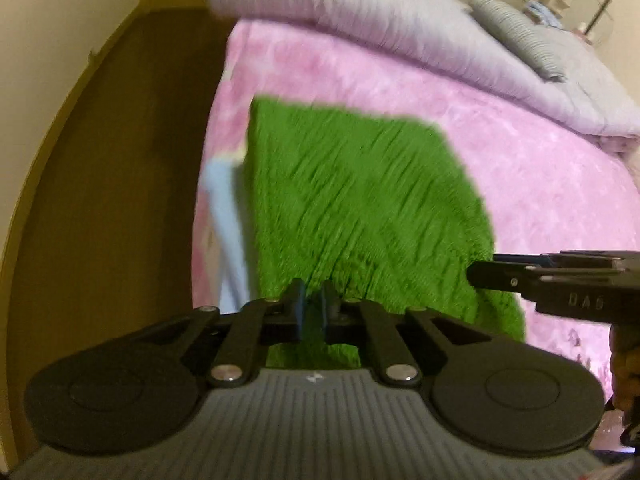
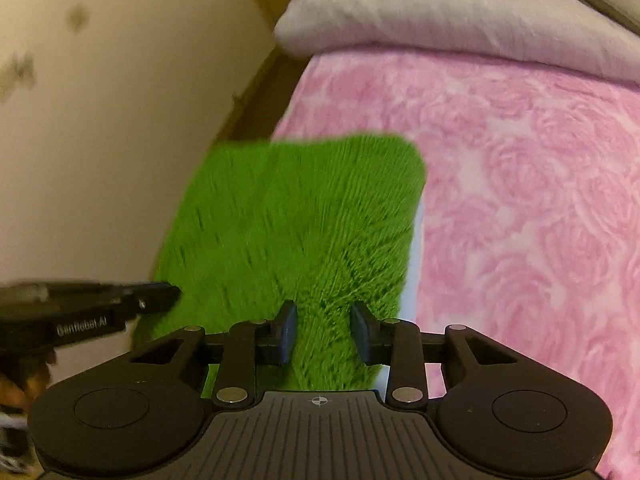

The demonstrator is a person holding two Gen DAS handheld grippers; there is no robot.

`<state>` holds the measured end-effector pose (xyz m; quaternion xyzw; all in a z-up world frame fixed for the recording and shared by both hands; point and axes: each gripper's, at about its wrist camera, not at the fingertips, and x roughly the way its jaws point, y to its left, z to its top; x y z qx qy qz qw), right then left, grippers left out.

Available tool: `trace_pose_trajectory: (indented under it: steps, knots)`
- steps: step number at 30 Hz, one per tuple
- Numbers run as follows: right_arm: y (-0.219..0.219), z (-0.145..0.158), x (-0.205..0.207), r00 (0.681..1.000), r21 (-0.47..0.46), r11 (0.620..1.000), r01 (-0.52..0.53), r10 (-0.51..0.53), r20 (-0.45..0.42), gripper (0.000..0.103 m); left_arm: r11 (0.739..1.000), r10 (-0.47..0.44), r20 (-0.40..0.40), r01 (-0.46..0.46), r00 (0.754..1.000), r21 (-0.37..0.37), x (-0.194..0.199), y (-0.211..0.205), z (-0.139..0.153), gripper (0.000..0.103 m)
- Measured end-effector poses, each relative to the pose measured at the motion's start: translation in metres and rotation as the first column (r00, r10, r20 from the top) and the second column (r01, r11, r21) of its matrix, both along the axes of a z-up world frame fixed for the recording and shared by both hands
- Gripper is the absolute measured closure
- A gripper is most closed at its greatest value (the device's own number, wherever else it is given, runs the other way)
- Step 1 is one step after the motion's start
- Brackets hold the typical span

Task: Fold clothes
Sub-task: 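Lower the folded vest onto the light blue cloth stack with both grippers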

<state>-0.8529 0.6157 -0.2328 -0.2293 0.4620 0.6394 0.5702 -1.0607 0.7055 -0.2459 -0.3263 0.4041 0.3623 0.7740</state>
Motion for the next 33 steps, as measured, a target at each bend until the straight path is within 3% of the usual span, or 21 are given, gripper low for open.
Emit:
trace_pose_trajectory:
  steps: [7, 10, 15, 19, 23, 26, 29, 33]
  knots:
    - [-0.009, -0.028, -0.025, 0.985, 0.029, 0.989, -0.142, 0.139, 0.105, 0.065, 1.000, 0.019, 0.001, -0.019, 1.000, 0.010, -0.016, -0.009, -0.021, 0.100]
    - [-0.009, -0.021, -0.017, 0.992, 0.021, 0.994, -0.108, 0.107, 0.065, 0.065, 1.000, 0.020, 0.009, -0.020, 1.000, 0.002, -0.015, -0.005, -0.018, 0.100]
    - [-0.025, 0.005, 0.004, 1.000, 0.029, 0.999, -0.022, 0.023, -0.016, 0.065, 0.994, 0.104, 0.084, -0.101, 0.991, -0.032, -0.031, -0.010, -0.001, 0.101]
    - [-0.038, 0.023, -0.001, 0.997, 0.013, 0.998, -0.069, 0.070, -0.021, 0.065, 0.994, 0.101, 0.135, -0.096, 0.986, -0.045, -0.036, -0.027, 0.018, 0.101]
    - [-0.048, 0.017, -0.019, 0.988, 0.004, 0.988, -0.152, 0.152, 0.042, 0.065, 0.997, 0.062, 0.118, -0.057, 0.991, -0.046, -0.031, -0.045, 0.013, 0.101]
    - [-0.055, 0.006, -0.033, 0.972, 0.013, 0.977, -0.211, 0.209, 0.106, 0.065, 0.993, 0.101, 0.104, -0.095, 0.989, -0.063, -0.033, -0.041, -0.001, 0.101]
    - [-0.061, -0.005, -0.046, 0.950, 0.018, 0.963, -0.270, 0.263, 0.171, 0.064, 0.997, 0.076, 0.059, -0.076, 0.995, -0.009, -0.029, -0.045, -0.007, 0.100]
    - [-0.070, -0.019, -0.064, 0.908, 0.019, 0.938, -0.347, 0.331, 0.256, 0.063, 0.996, 0.086, 0.055, -0.086, 0.995, 0.010, -0.030, -0.053, -0.013, 0.100]
